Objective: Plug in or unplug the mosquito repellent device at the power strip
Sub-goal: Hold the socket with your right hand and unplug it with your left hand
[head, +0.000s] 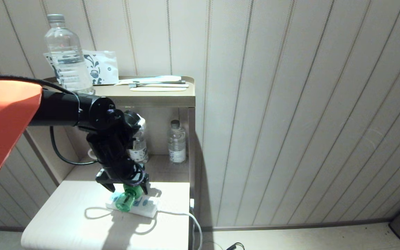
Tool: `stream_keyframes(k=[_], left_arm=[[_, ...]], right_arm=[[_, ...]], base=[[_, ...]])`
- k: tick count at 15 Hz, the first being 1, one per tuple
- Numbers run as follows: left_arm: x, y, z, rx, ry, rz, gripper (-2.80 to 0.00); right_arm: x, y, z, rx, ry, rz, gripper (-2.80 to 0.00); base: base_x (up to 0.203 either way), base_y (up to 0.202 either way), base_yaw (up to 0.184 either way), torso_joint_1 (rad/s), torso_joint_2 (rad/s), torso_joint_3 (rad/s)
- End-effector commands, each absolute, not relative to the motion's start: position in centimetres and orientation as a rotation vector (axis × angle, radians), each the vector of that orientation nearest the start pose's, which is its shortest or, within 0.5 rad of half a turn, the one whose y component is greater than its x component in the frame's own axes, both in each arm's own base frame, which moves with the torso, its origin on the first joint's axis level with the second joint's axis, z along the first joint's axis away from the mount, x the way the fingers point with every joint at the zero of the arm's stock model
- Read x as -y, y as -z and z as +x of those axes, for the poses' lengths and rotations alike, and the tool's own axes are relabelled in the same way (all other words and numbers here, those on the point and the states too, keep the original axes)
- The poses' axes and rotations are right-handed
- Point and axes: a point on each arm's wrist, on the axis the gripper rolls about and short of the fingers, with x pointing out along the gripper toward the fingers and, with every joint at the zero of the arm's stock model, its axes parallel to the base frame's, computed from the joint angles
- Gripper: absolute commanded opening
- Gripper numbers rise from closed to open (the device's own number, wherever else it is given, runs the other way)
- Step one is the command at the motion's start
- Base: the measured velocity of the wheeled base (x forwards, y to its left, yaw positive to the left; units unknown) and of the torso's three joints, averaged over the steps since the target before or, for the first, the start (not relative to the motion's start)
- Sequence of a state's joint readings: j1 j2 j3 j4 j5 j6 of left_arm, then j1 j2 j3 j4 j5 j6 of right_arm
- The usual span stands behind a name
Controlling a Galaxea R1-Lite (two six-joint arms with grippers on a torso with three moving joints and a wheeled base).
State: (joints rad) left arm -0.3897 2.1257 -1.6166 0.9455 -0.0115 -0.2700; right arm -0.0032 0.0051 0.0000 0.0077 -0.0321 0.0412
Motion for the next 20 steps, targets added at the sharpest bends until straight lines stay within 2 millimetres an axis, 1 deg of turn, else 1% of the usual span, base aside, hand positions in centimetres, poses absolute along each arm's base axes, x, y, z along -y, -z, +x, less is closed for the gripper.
stream_keyframes(k=[1, 3, 5, 8, 16, 20], left_arm=[[13.4, -12.6, 33.7, -1.486, 0.114, 0.051, 0.0], [13.0, -12.2, 34.2, -1.483, 0.103, 0.039, 0.0], [13.1, -11.8, 34.4, -1.483, 0.102, 0.039, 0.0], [13.2, -11.1, 34.7, -1.487, 0.056, 0.053, 0.0], [14.1, -10.3, 34.7, -1.506, 0.068, 0.074, 0.0], [14.2, -10.1, 34.7, -1.505, 0.07, 0.075, 0.0]], right_arm=[[0.1, -7.5, -2.2, -0.012, 0.036, 0.041, -2.8], [0.1, -7.5, -2.2, -0.012, 0.036, 0.041, -2.8], [0.1, -7.5, -2.2, -0.012, 0.036, 0.041, -2.8], [0.1, -7.5, -2.2, -0.012, 0.036, 0.041, -2.8], [0.1, -7.5, -2.2, -0.012, 0.036, 0.041, -2.8], [0.1, -7.5, -2.2, -0.012, 0.036, 0.041, -2.8]], base=[[0.0, 0.0, 0.0, 0.0, 0.0, 0.0], [0.0, 0.0, 0.0, 0.0, 0.0, 0.0], [0.0, 0.0, 0.0, 0.0, 0.0, 0.0], [0.0, 0.0, 0.0, 0.0, 0.0, 0.0], [0.0, 0.0, 0.0, 0.0, 0.0, 0.0], [0.0, 0.0, 0.0, 0.0, 0.0, 0.0]])
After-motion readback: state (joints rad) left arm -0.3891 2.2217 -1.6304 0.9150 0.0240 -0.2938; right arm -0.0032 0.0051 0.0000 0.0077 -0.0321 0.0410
